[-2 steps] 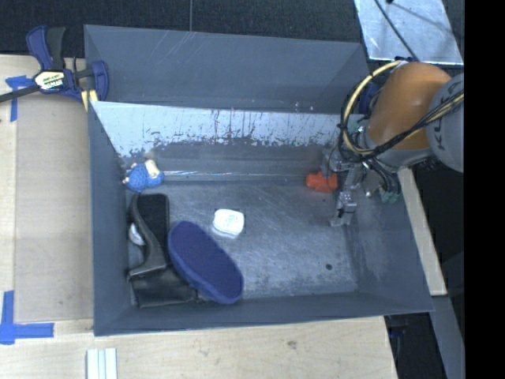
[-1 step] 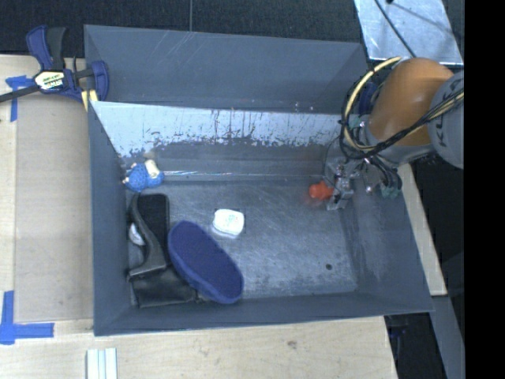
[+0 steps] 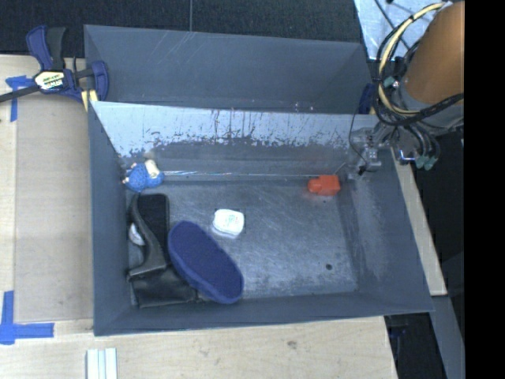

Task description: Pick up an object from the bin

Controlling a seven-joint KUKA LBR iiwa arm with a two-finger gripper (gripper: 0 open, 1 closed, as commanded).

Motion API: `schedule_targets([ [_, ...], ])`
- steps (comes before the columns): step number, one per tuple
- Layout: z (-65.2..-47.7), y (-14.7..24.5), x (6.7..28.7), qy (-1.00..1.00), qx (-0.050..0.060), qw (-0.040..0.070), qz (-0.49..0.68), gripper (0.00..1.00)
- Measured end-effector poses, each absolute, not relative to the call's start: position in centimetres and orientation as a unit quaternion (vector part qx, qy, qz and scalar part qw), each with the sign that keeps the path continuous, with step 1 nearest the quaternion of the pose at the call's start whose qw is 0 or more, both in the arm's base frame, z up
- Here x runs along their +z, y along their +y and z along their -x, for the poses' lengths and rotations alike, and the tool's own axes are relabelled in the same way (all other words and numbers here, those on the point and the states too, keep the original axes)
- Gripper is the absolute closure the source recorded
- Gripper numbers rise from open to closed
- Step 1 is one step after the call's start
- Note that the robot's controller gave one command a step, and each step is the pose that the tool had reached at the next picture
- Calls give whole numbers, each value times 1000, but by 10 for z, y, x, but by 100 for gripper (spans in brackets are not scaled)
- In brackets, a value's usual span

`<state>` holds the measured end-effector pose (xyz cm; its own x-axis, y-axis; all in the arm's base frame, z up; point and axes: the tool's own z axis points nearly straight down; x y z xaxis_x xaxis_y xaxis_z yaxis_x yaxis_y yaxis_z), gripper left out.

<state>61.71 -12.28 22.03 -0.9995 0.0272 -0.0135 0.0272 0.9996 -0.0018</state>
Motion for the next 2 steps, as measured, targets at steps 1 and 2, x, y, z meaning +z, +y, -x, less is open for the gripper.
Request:
schedule_targets([
  [1,-616,-123,215,1000,0,2,-13,0],
  [2,-620,-136,113,1000,0,-2,16,0],
])
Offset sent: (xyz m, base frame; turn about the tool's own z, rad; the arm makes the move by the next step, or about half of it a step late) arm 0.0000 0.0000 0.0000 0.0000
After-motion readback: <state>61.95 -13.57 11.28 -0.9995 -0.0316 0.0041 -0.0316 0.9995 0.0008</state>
